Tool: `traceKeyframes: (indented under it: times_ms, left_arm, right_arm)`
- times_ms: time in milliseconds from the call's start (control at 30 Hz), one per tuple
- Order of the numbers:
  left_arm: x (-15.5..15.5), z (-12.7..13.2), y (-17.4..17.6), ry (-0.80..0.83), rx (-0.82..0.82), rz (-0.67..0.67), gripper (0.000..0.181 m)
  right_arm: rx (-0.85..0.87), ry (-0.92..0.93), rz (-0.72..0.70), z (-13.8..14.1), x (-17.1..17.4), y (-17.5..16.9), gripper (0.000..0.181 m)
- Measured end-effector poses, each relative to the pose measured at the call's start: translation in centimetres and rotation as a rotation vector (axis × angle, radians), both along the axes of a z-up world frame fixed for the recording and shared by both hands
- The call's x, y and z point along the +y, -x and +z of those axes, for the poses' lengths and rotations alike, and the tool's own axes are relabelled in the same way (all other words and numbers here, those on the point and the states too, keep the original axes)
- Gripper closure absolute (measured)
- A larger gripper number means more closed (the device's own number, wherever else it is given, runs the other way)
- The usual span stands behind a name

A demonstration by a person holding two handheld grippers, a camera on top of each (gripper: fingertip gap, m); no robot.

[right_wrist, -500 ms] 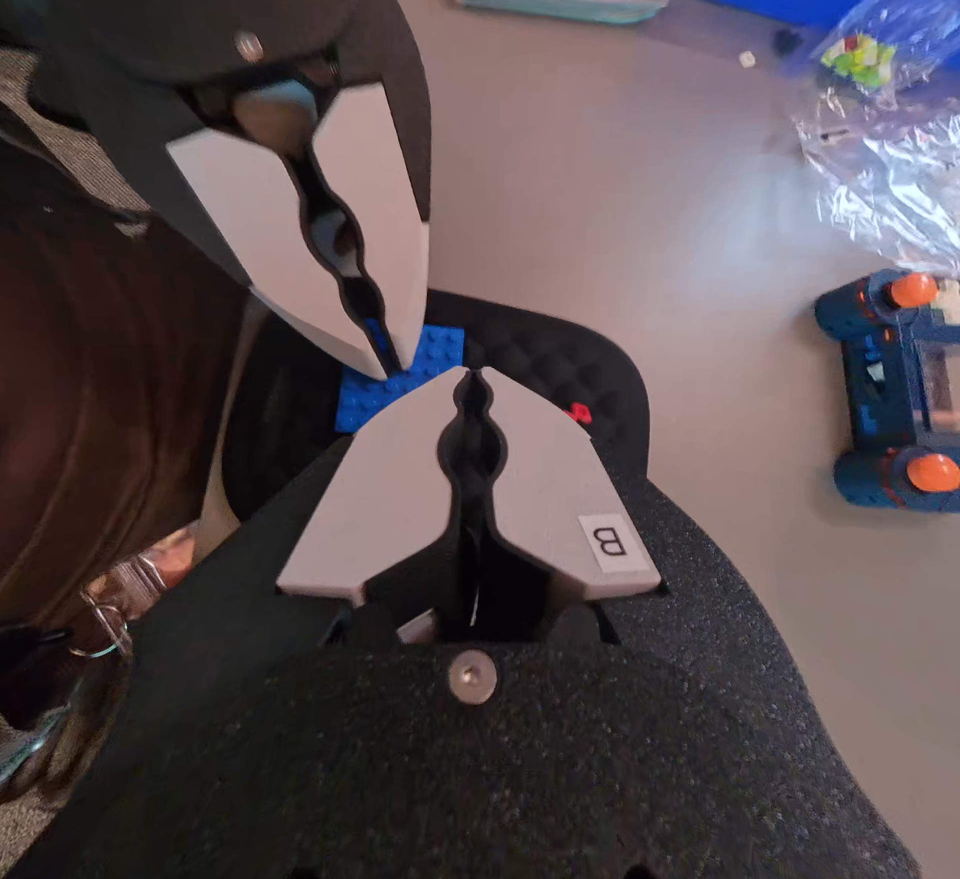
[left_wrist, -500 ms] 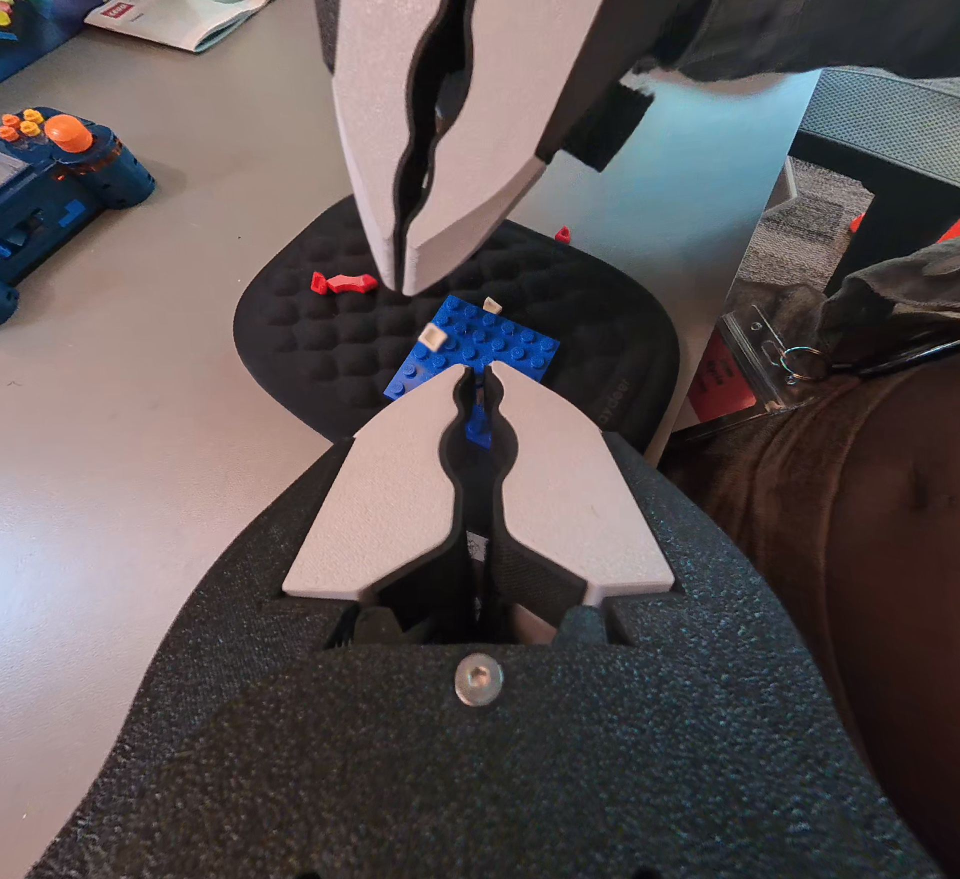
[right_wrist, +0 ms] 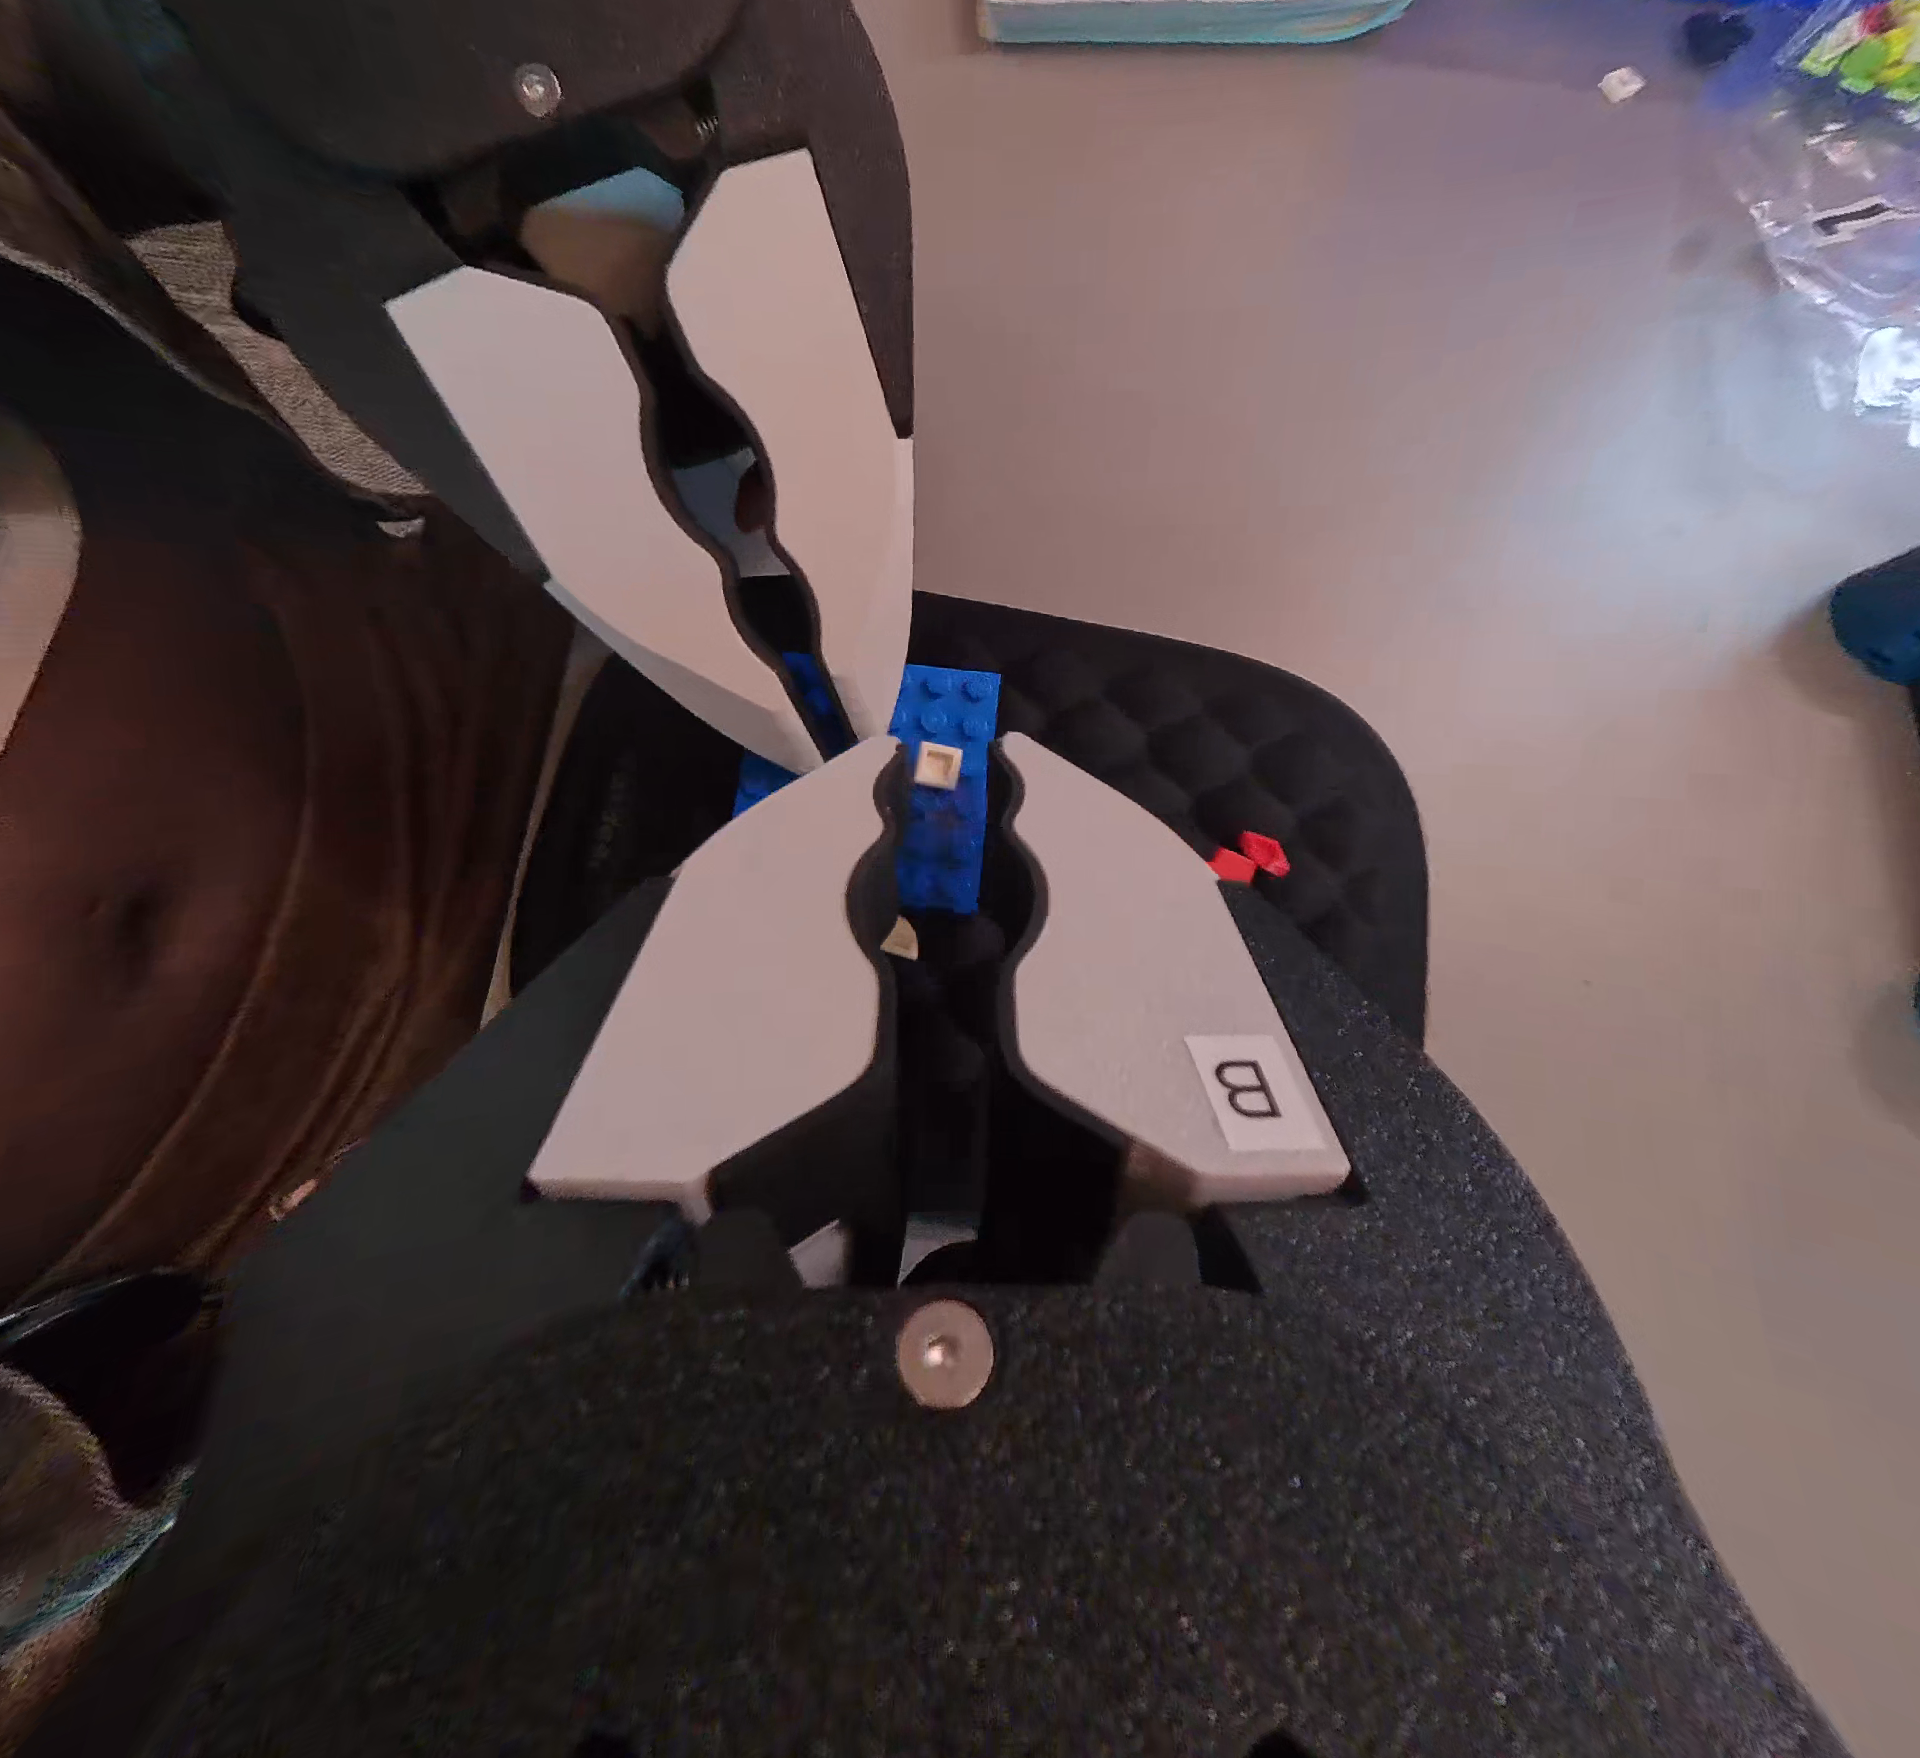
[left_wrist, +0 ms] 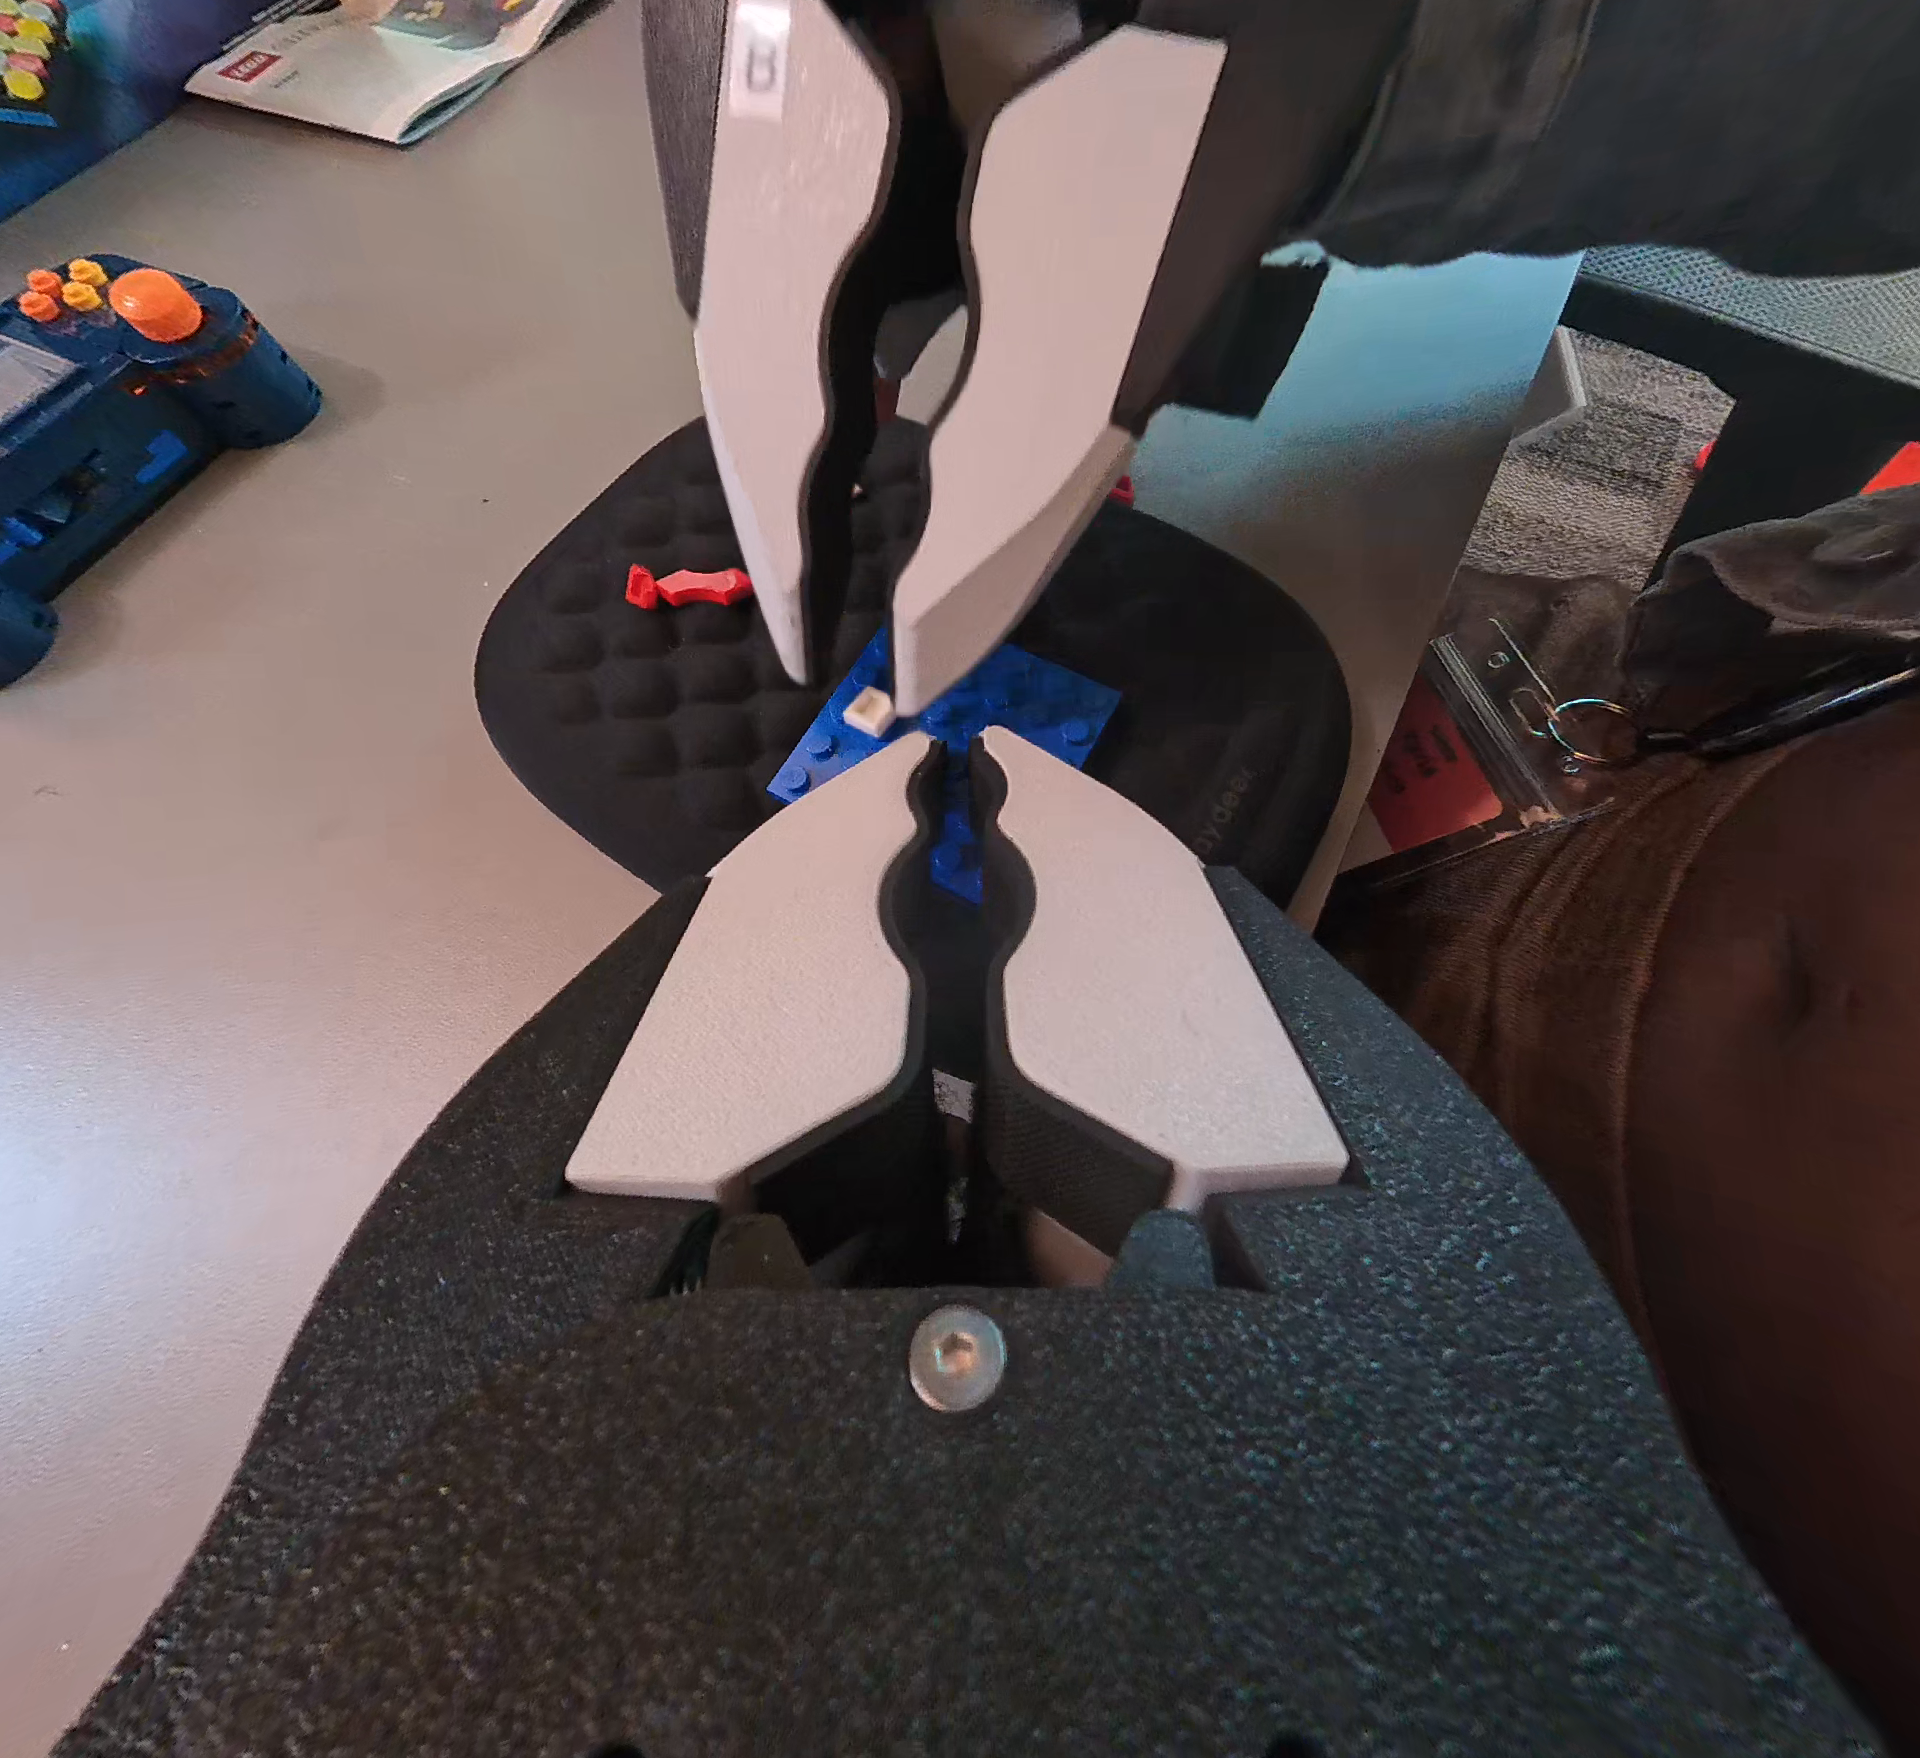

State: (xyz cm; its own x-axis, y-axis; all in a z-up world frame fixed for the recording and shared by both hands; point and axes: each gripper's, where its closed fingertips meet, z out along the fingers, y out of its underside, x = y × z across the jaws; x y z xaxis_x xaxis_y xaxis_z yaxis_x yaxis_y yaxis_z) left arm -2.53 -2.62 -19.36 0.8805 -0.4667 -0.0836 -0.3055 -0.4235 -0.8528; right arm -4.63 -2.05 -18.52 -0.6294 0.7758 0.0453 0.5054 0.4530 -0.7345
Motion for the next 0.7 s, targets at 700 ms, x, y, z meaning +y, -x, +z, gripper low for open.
traceKeyframes:
  times_ms: [700]
  left_arm:
    - [0.3,0.4,0.4,-0.033,0.008,0.03,0.167]
  right_arm:
    - [0.181,-0.126,-0.769,9.2,19.0,-14.6,0.175]
